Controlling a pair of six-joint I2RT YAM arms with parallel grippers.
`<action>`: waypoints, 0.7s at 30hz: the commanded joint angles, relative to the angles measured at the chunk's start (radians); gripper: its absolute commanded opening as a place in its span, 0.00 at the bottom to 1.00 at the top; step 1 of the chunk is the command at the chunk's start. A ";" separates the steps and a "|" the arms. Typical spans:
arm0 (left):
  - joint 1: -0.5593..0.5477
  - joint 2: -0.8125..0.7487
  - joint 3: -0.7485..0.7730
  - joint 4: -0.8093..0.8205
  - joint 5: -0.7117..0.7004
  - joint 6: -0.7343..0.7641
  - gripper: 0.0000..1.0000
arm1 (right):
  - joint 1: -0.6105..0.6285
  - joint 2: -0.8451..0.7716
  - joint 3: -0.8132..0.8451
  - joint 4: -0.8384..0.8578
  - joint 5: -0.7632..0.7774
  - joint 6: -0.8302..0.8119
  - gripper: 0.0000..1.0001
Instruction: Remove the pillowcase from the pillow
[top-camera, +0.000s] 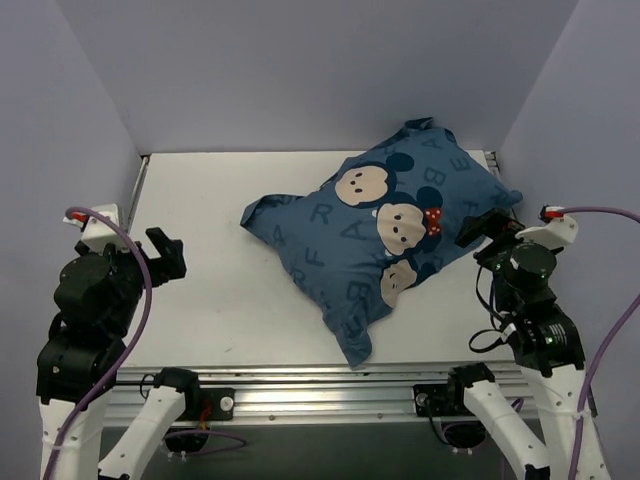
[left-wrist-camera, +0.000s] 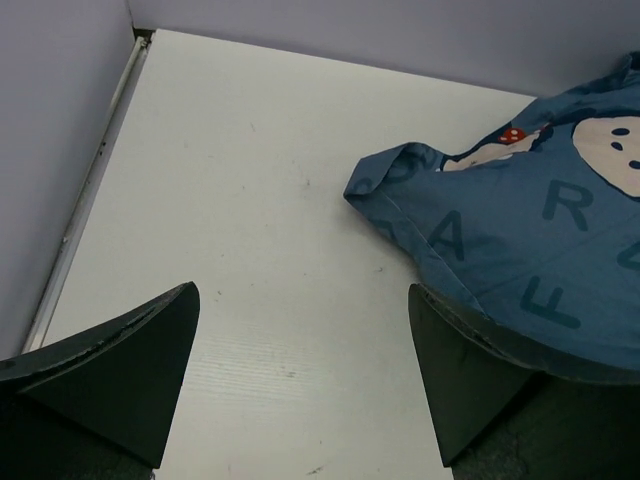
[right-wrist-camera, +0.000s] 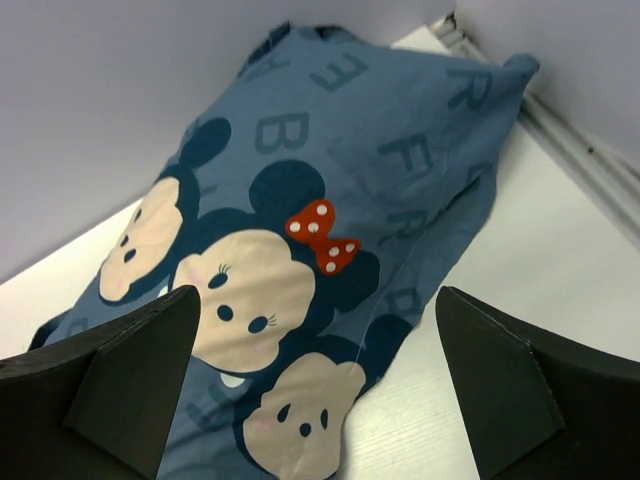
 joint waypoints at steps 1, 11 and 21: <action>-0.005 0.064 0.007 0.013 0.063 -0.011 0.94 | 0.008 0.071 -0.042 0.042 -0.042 0.116 1.00; -0.014 0.418 0.016 0.257 0.310 -0.120 0.94 | -0.001 0.261 -0.109 0.209 -0.076 0.228 1.00; -0.229 1.095 0.363 0.523 0.267 -0.113 0.94 | -0.028 0.598 -0.120 0.459 -0.350 0.216 1.00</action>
